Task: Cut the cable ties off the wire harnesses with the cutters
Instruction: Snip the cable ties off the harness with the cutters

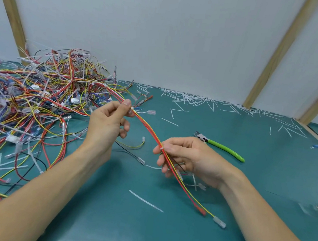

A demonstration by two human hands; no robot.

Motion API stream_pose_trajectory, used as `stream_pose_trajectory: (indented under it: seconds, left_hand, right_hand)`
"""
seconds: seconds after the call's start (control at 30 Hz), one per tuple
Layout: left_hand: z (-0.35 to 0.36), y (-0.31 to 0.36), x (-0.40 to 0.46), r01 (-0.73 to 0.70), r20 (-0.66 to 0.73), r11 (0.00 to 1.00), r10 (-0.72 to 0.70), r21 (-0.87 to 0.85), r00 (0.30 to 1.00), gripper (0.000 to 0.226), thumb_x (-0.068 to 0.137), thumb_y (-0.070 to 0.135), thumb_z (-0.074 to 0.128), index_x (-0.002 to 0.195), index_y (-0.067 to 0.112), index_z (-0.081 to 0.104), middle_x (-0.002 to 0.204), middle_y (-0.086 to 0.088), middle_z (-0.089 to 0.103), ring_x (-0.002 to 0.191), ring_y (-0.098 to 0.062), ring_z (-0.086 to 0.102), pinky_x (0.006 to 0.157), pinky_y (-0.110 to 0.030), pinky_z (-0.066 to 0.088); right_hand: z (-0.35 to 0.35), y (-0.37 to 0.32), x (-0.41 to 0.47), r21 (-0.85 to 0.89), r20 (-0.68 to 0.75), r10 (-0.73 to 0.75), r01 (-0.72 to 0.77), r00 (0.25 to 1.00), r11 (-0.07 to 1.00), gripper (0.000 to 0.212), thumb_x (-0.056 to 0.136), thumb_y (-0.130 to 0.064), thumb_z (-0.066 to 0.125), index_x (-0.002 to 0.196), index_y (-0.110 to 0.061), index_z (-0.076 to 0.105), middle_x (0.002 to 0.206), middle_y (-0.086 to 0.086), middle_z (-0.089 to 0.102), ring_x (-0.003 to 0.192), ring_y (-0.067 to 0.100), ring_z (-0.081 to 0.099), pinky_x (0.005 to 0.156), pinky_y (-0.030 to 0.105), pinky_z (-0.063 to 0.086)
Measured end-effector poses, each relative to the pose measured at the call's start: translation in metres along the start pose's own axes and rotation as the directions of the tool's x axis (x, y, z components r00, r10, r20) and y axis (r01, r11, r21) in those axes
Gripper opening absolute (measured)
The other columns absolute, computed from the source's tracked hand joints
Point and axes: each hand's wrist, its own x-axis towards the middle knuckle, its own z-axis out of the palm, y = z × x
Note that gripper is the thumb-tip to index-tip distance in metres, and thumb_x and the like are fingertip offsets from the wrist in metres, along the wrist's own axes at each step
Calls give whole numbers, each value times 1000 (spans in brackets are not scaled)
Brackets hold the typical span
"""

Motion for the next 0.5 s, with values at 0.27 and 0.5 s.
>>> stream_pose_trajectory:
  seconds: [0.27, 0.5]
  left_hand:
    - [0, -2, 0, 101, 78, 995, -100, -4, 992, 18, 99, 35, 61, 96, 18, 67, 82, 8, 70, 51, -7, 53, 43, -18, 40]
    - [8, -9, -14, 48, 446, 961, -171, 274, 879, 35, 90, 39, 64, 113, 13, 69, 97, -1, 76, 75, -13, 68, 56, -23, 50]
  right_hand:
    - [-3, 0, 0, 155, -27, -82, 85, 996, 984, 16, 91, -19, 68, 102, -23, 80, 100, 3, 77, 81, 13, 73, 66, 26, 58]
    - [-4, -4, 7, 367, -310, -176, 288, 934, 885, 15, 83, -14, 68, 98, -15, 70, 96, 6, 77, 85, 18, 76, 68, 31, 62]
